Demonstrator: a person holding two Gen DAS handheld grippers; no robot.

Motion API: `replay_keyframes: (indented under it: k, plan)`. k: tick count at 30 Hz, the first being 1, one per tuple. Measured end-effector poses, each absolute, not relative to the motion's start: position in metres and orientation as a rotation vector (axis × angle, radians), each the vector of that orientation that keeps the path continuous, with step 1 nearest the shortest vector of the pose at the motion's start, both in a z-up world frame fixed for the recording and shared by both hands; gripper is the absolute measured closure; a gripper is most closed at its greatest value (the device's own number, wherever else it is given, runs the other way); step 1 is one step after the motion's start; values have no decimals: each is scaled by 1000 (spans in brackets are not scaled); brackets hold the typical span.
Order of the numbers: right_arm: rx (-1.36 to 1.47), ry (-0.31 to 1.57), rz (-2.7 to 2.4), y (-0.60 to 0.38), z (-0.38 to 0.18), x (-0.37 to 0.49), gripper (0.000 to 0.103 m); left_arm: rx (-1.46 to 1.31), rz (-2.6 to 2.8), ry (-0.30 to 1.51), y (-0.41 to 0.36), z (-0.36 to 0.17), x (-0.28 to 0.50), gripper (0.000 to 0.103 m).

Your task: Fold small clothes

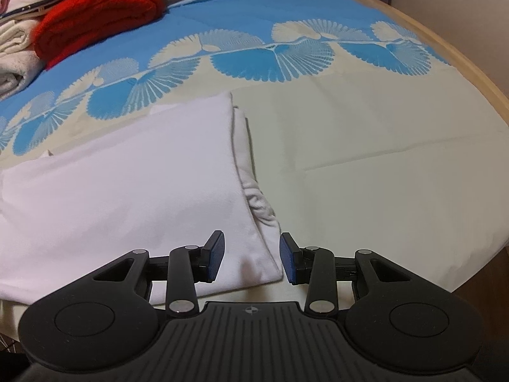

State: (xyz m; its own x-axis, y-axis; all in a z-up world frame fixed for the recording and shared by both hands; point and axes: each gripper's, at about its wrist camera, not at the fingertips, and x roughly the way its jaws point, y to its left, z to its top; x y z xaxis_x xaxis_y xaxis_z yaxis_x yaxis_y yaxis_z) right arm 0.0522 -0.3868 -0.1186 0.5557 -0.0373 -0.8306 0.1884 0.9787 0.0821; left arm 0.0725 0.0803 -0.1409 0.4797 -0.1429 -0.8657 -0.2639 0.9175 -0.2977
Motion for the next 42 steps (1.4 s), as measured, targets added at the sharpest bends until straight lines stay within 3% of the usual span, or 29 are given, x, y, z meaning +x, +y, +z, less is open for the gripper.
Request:
replay_keyframes:
  k: [6, 9, 11, 13, 16, 20, 42]
  plan:
    - [141, 982, -113, -374, -120, 53, 63, -484, 95, 1138, 97, -149, 69, 91]
    - [135, 985, -114, -372, -121, 53, 63, -514, 105, 1167, 102, -156, 71, 82]
    - [144, 987, -116, -374, -121, 53, 63, -553, 121, 1185, 107, -161, 72, 63]
    - [152, 990, -120, -376, -121, 52, 63, -579, 130, 1204, 112, -167, 73, 61]
    - [163, 992, -124, -379, -121, 52, 63, -566, 136, 1215, 112, -174, 78, 62]
    - [187, 993, -130, -384, -121, 51, 63, -503, 115, 1194, 103, -172, 82, 86]
    - [148, 966, -169, -393, -111, 68, 63, -147, 190, 1102, 42, -157, 85, 89]
